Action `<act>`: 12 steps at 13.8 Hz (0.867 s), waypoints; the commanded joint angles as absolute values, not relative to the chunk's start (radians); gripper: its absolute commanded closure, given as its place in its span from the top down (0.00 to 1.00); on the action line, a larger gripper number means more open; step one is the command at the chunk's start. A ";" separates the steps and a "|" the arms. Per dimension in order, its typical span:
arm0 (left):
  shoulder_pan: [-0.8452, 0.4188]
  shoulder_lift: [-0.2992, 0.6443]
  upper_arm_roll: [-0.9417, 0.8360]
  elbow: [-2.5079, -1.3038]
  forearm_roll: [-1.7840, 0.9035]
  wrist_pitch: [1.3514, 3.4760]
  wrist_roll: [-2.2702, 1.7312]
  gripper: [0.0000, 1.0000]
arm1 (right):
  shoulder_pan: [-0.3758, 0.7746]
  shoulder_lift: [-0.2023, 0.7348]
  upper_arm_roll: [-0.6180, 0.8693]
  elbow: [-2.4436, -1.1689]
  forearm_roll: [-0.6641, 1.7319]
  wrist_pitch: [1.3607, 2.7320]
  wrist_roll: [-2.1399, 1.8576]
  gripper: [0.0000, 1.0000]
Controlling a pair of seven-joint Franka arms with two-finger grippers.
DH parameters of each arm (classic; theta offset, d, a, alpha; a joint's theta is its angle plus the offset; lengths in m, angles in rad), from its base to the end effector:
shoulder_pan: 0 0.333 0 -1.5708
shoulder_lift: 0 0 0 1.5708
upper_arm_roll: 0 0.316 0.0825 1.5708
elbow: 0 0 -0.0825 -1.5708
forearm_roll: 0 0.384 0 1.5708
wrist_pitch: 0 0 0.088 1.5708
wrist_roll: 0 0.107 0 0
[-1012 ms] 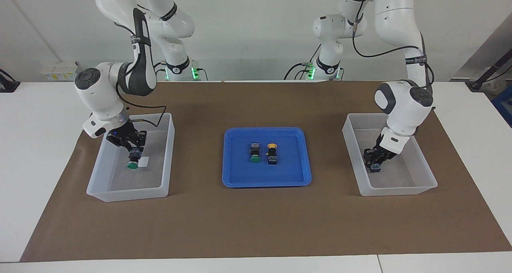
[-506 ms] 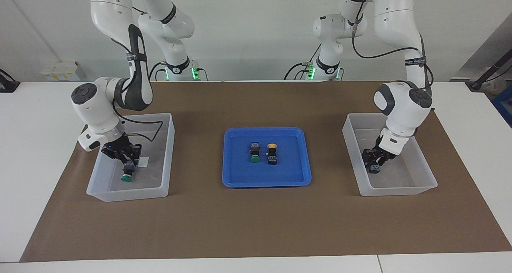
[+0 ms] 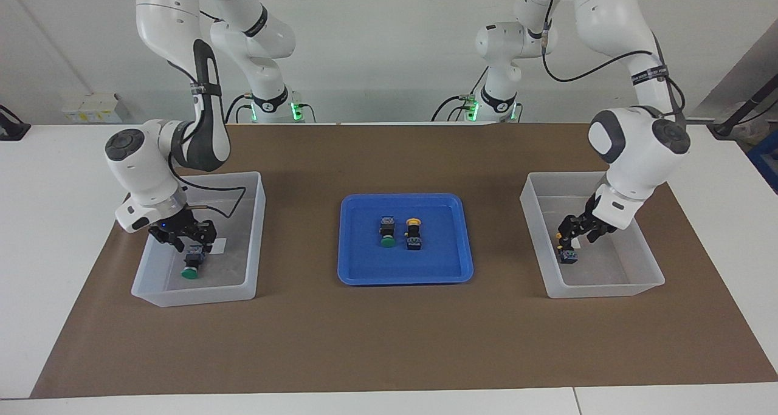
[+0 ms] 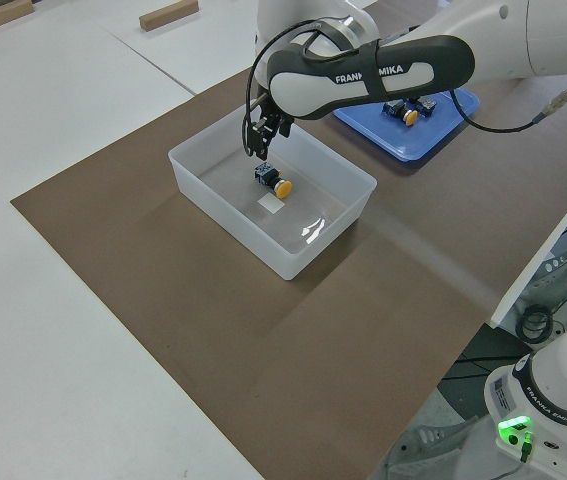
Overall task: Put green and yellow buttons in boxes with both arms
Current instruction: 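Lower and release both buttons into their boxes with both grippers, then reach the left gripper to the tray while the right gripper reaches the tray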
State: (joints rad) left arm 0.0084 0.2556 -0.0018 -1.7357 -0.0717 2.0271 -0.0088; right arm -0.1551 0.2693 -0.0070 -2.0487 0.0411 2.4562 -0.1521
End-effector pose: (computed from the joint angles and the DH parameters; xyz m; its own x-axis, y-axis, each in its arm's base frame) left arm 0.6358 0.0002 0.4328 0.9983 0.0470 0.0342 0.0447 -0.9968 0.0661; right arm 0.5954 -0.0972 0.3214 0.9893 -0.0397 0.1400 -0.0391 -0.9992 -0.0072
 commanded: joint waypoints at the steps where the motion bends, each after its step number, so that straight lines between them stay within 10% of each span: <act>1: -0.005 0.253 -0.006 -1.545 0.003 1.773 -0.009 0.78 | -0.150 0.209 0.002 -2.040 0.057 2.416 -0.173 1.00; 12: -0.294 0.164 -0.021 -1.658 -0.011 1.914 -0.429 0.77 | 0.130 0.126 0.011 -1.888 0.058 2.238 0.156 1.00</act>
State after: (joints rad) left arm -0.2399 0.2196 -0.0288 -1.5406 -0.0232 1.8068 -0.3521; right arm 0.0898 0.1147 0.0095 -1.9264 0.0412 2.2612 0.0991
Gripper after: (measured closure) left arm 0.220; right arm 0.000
